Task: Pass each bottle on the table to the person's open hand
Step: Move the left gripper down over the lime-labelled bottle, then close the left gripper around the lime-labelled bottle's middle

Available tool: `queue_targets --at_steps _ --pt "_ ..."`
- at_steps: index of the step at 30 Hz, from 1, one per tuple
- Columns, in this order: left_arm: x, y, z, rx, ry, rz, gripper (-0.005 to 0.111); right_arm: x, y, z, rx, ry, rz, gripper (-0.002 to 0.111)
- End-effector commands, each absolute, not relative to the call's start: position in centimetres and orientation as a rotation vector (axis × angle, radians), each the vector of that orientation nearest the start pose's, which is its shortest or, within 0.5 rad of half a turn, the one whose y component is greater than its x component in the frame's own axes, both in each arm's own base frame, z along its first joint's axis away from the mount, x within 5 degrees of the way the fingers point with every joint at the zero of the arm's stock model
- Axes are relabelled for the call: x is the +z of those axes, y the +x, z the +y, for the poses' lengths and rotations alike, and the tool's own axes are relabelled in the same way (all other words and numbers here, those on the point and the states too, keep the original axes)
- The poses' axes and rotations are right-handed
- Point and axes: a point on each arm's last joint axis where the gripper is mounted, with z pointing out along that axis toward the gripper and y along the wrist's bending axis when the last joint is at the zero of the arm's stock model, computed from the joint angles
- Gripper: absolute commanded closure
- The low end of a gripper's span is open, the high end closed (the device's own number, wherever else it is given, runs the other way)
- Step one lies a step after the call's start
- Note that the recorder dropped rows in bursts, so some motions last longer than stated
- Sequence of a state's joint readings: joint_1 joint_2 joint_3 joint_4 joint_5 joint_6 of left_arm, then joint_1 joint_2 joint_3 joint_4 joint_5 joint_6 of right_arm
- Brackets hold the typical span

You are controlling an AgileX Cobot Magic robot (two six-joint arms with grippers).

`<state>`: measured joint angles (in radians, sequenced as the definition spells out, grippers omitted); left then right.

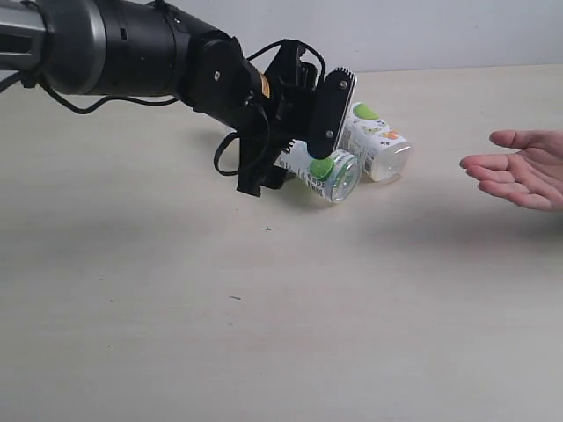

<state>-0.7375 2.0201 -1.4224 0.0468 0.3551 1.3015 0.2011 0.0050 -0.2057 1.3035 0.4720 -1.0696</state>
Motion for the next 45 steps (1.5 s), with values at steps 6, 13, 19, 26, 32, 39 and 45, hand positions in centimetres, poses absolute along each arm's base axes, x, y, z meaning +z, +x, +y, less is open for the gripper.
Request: queue_targets --at_steps 6,13,19,26,32,39,45 --pt "16.5 33.9 -30.8 0.298 2.084 1.221 0.019 26.7 2.4 4.6 0.655 -0.38 1.414 0.108" --pt "15.1 34.6 -30.7 0.303 2.072 1.227 0.003 26.7 2.4 4.6 0.655 -0.38 1.414 0.108" --pt "14.1 35.1 -30.6 0.311 2.05 1.225 0.001 26.7 2.4 4.6 0.655 -0.38 1.414 0.108" --pt "14.3 35.4 -30.9 0.325 2.002 1.196 0.001 26.7 2.4 4.6 0.655 -0.38 1.414 0.108" --pt "14.3 35.4 -30.9 0.325 2.0 1.194 0.002 26.7 2.4 4.6 0.655 -0.38 1.414 0.108" --pt "14.3 35.5 -30.8 0.33 2.002 1.194 0.002 26.7 2.4 4.6 0.655 -0.38 1.414 0.108" --pt "14.1 36.1 -29.8 0.334 2.015 1.235 0.002 26.7 2.4 4.6 0.655 -0.38 1.414 0.108"
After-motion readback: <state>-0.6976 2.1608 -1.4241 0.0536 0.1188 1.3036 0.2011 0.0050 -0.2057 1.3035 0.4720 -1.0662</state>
